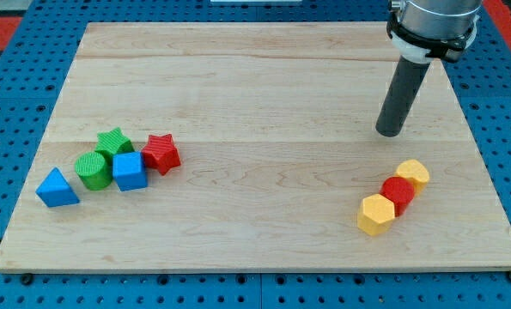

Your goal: Place the red circle and yellow heart on top of the yellow hexagon

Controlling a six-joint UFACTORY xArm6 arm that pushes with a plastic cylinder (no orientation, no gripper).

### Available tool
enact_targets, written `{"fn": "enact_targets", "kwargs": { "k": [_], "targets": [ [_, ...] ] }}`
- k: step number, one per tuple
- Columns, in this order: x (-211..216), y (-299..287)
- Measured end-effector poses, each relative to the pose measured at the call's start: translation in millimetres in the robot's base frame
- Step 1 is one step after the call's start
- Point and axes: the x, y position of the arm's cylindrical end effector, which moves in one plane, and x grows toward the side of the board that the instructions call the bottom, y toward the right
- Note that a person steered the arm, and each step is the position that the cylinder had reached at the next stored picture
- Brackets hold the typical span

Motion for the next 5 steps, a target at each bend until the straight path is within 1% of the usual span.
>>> {"fn": "enact_targets", "kwargs": {
  "k": [1, 2, 3, 4, 5],
  "targets": [
    [0.0, 48.9],
    [-16.8, 124.6],
    [27.9, 125.0],
    [84.7, 97.4],
    [85.4, 40.4]
  ]
}}
